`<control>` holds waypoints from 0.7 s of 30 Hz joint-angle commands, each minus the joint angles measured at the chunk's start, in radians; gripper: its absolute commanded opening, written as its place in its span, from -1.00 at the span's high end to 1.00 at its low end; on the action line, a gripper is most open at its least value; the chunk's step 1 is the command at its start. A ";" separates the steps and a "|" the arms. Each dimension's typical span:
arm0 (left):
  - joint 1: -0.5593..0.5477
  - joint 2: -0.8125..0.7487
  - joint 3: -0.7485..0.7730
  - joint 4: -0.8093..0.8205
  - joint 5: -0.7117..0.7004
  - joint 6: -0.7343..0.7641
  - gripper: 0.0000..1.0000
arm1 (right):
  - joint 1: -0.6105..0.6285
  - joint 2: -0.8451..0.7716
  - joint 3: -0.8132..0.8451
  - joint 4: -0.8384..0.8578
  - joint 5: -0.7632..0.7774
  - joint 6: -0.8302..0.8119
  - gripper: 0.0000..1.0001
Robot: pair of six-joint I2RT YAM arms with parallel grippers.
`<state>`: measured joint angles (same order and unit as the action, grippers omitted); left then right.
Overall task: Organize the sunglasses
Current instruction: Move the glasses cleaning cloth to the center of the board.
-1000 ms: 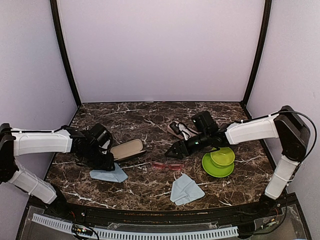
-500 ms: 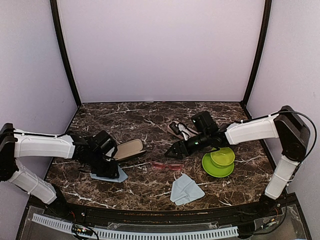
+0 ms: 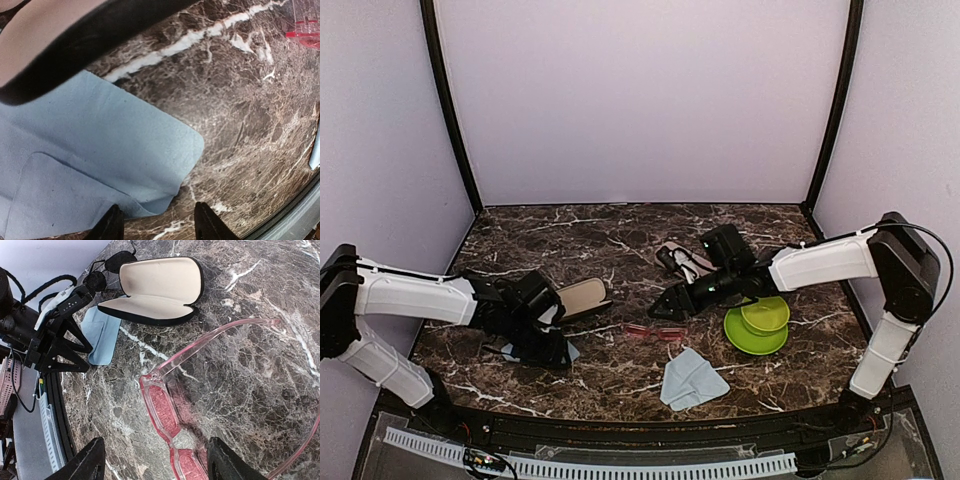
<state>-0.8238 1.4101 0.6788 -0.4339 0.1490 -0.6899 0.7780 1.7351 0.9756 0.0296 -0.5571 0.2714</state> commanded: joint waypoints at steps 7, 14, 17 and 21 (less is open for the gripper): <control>-0.079 0.089 0.069 0.025 0.108 -0.006 -0.07 | 0.019 -0.052 -0.026 0.016 0.035 0.015 -0.40; -0.140 0.218 0.175 0.055 0.241 0.045 -0.19 | 0.018 -0.112 -0.012 -0.089 0.142 0.004 -0.39; -0.162 0.282 0.229 0.062 0.292 0.073 -0.24 | 0.018 -0.134 -0.036 -0.100 0.163 0.021 -0.38; -0.189 0.341 0.300 0.104 0.371 0.118 -0.29 | 0.019 -0.214 -0.082 -0.100 0.194 0.052 -0.38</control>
<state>-0.9840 1.6958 0.9337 -0.3641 0.4122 -0.6327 0.7910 1.5940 0.9367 -0.0620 -0.4152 0.2897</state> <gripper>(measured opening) 0.634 0.691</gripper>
